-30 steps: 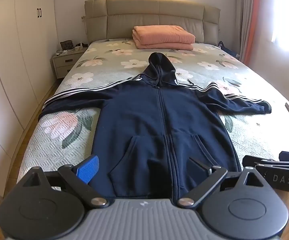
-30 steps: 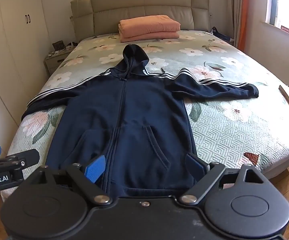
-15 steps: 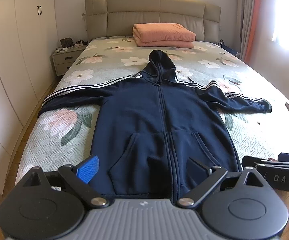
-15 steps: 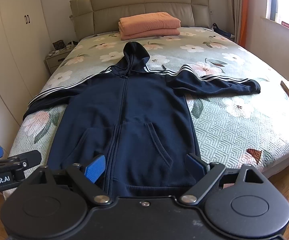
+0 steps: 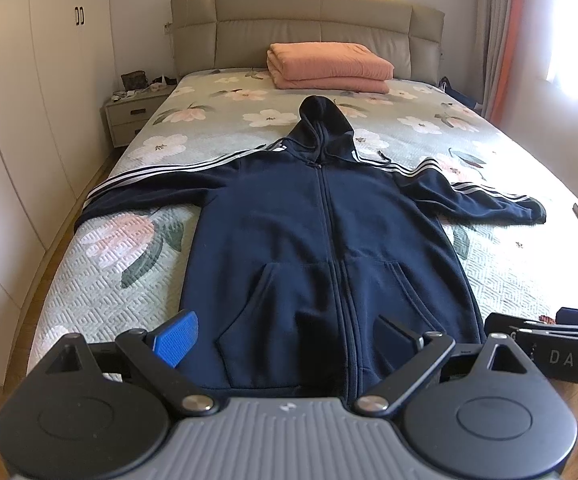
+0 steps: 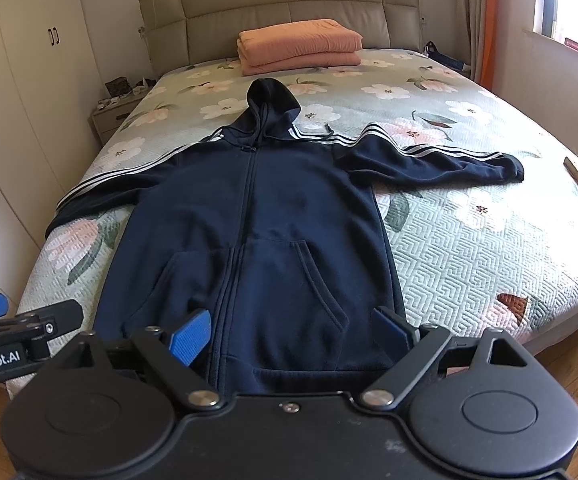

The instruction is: Fold large clothes

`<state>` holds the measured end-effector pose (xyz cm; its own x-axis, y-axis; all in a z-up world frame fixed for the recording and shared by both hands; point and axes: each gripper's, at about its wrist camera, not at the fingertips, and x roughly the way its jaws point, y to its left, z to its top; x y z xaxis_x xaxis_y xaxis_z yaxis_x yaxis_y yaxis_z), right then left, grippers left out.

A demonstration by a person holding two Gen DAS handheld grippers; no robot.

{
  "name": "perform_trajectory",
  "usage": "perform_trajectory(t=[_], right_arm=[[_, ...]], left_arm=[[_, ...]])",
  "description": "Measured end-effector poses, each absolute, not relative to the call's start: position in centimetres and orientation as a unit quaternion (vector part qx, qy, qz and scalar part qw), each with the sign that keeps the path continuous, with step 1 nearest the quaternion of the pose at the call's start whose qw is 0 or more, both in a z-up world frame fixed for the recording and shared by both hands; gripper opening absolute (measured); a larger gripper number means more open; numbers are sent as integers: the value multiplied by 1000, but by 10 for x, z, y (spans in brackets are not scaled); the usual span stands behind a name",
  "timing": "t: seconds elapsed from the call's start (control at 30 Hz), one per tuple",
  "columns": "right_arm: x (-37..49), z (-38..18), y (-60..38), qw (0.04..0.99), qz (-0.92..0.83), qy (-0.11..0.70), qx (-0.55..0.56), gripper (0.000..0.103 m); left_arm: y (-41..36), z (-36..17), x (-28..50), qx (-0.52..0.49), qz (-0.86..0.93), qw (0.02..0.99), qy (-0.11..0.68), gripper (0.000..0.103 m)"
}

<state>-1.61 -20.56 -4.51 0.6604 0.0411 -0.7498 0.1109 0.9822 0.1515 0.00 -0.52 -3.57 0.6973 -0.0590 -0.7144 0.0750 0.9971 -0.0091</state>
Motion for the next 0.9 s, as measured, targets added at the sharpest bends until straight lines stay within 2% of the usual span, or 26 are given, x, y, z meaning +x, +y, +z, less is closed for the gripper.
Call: perform_trajectory(t=[0.3,0.53,0.9], right_arm=[[10,-63,-221,914,-41,398,71,103],[53,-91,-253,898,-62,429,79,103],[144,-131,-390,921,-154,345,94,103]], left_arm=[[-13,-52,28,20,-29,917,397,96],[-21,-75,77,21,-13,916,401,96],[-13,-107,179,-14,24,934,357,96]])
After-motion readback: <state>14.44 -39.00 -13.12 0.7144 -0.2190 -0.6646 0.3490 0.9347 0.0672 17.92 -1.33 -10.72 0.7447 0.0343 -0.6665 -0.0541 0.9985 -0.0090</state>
